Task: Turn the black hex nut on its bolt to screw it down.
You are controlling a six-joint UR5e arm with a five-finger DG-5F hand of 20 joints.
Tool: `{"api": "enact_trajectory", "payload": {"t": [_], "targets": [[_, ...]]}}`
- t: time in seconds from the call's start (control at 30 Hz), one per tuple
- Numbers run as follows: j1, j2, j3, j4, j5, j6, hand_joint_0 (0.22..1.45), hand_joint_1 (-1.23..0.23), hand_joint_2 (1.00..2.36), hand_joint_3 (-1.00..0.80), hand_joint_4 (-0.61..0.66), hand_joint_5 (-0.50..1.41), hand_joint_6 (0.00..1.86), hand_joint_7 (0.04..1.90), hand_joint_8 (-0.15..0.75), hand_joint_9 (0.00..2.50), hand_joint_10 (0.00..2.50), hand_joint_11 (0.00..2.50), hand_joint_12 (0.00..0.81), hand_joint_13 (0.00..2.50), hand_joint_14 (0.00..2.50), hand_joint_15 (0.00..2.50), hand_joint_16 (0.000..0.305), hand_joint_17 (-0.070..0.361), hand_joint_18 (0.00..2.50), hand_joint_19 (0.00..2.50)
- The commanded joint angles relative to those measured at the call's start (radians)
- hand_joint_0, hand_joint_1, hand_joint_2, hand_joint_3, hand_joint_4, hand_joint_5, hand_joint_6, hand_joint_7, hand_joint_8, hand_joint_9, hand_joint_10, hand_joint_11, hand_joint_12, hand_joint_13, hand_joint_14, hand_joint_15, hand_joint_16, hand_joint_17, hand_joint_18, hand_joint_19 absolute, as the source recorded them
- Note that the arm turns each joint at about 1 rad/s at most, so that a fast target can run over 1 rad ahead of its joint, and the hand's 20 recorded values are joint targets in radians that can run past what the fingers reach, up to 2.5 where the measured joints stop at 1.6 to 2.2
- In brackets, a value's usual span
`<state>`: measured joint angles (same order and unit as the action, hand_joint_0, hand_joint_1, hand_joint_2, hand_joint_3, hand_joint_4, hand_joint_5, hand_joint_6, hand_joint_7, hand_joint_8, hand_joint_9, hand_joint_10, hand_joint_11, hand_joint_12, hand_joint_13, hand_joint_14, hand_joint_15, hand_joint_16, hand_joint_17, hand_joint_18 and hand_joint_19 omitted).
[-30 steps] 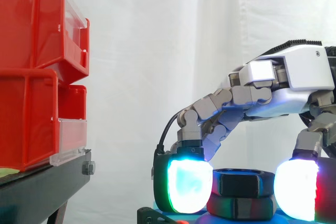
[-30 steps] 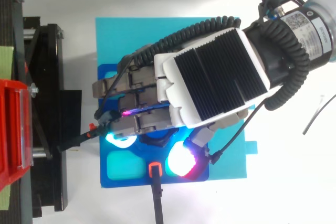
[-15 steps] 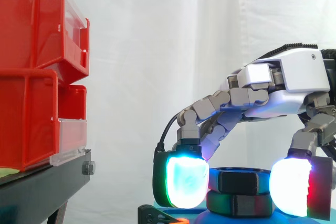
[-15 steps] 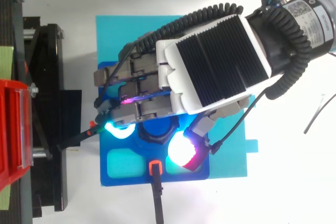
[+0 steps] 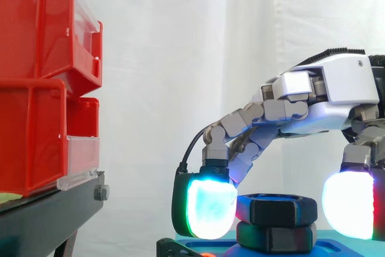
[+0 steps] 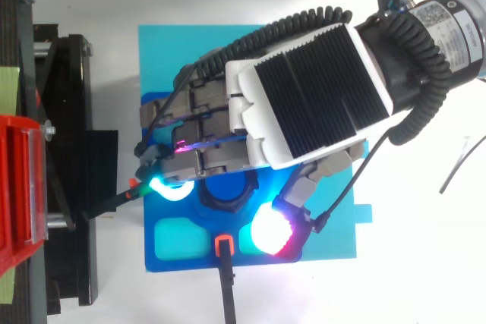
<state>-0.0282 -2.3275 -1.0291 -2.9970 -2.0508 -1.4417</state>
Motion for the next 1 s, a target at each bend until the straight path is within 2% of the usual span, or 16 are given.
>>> {"api": "enact_trajectory", "payload": {"t": [0.0,0.1,0.2,0.23,0.27,0.37,0.4,0.47,0.53,0.7,0.73,0.83,0.9,0.93,0.97], "targets": [[0.008,0.0,0.024,0.0,0.0,0.0,0.36,-0.59,1.0,-0.5,0.34,-0.19,0.5,0.89,0.358,0.67,0.01,0.45,0.422,0.55,0.0,0.14,0.064,0.144,0.68,0.39],[0.011,0.0,0.052,-0.016,0.001,0.001,0.36,-0.58,1.0,-0.5,0.32,-0.19,0.5,0.85,0.36,0.66,0.01,0.43,0.422,0.55,0.0,0.14,0.065,0.145,0.68,0.38],[0.016,0.002,0.092,-0.062,0.001,0.0,0.36,-0.56,1.0,-0.5,0.31,-0.2,0.5,0.84,0.359,0.64,0.01,0.42,0.423,0.54,0.0,0.14,0.064,0.145,0.68,0.38],[0.016,0.002,0.092,-0.062,0.001,0.0,0.36,-0.56,1.0,-0.5,0.31,-0.2,0.5,0.83,0.359,0.64,0.01,0.42,0.423,0.54,0.0,0.14,0.064,0.145,0.68,0.39],[0.02,0.002,0.127,-0.112,0.001,-0.012,0.36,-0.56,1.0,-0.5,0.31,-0.2,0.5,0.83,0.359,0.64,0.01,0.41,0.423,0.54,0.0,0.14,0.064,0.145,0.68,0.39],[0.024,0.002,0.15,-0.165,0.001,-0.043,0.36,-0.55,1.0,-0.5,0.31,-0.2,0.5,0.83,0.359,0.63,0.01,0.41,0.423,0.54,0.0,0.14,0.065,0.145,0.67,0.39],[0.025,0.011,0.158,-0.214,0.001,-0.085,0.36,-0.54,1.0,-0.5,0.31,-0.2,0.5,0.83,0.358,0.63,0.01,0.4,0.423,0.54,0.0,0.14,0.064,0.145,0.67,0.39],[0.027,0.02,0.158,-0.25,0.003,-0.12,0.36,-0.54,1.0,-0.5,0.31,-0.2,0.5,0.83,0.359,0.63,0.01,0.4,0.423,0.54,0.0,0.13,0.064,0.145,0.67,0.39],[0.027,0.045,0.155,-0.3,0.02,-0.177,0.37,-0.52,1.0,-0.5,0.3,-0.2,0.5,0.83,0.357,0.62,0.01,0.4,0.423,0.53,0.0,0.14,0.064,0.144,0.66,0.39],[0.025,0.091,0.136,-0.335,0.049,-0.175,0.37,-0.49,1.0,-0.5,0.3,-0.2,0.5,0.83,0.356,0.62,0.01,0.4,0.419,0.53,0.0,0.14,0.063,0.142,0.66,0.39],[0.024,0.1,0.13,-0.336,0.052,-0.172,0.38,-0.49,1.0,-0.5,0.3,-0.2,0.5,0.83,0.355,0.62,0.01,0.4,0.418,0.53,0.01,0.13,0.063,0.142,0.66,0.39],[0.024,0.192,0.027,-0.324,0.084,-0.158,0.38,-0.48,1.0,-0.5,0.3,-0.2,0.5,0.83,0.352,0.62,0.01,0.4,0.414,0.53,0.0,0.14,0.062,0.14,0.65,0.39],[0.025,0.235,-0.028,-0.306,0.107,-0.151,0.39,-0.47,1.0,-0.5,0.29,-0.2,0.5,0.83,0.35,0.62,0.01,0.41,0.411,0.53,0.0,0.14,0.062,0.139,0.65,0.4],[0.025,0.301,-0.112,-0.257,0.139,-0.129,0.39,-0.47,1.0,-0.5,0.29,-0.2,0.5,0.83,0.351,0.62,0.01,0.41,0.409,0.52,0.0,0.14,0.061,0.138,0.65,0.4],[0.025,0.318,-0.135,-0.238,0.15,-0.12,0.4,-0.47,1.0,-0.5,0.29,-0.2,0.5,0.83,0.35,0.63,0.01,0.4,0.409,0.52,0.0,0.13,0.061,0.137,0.64,0.4]]}}
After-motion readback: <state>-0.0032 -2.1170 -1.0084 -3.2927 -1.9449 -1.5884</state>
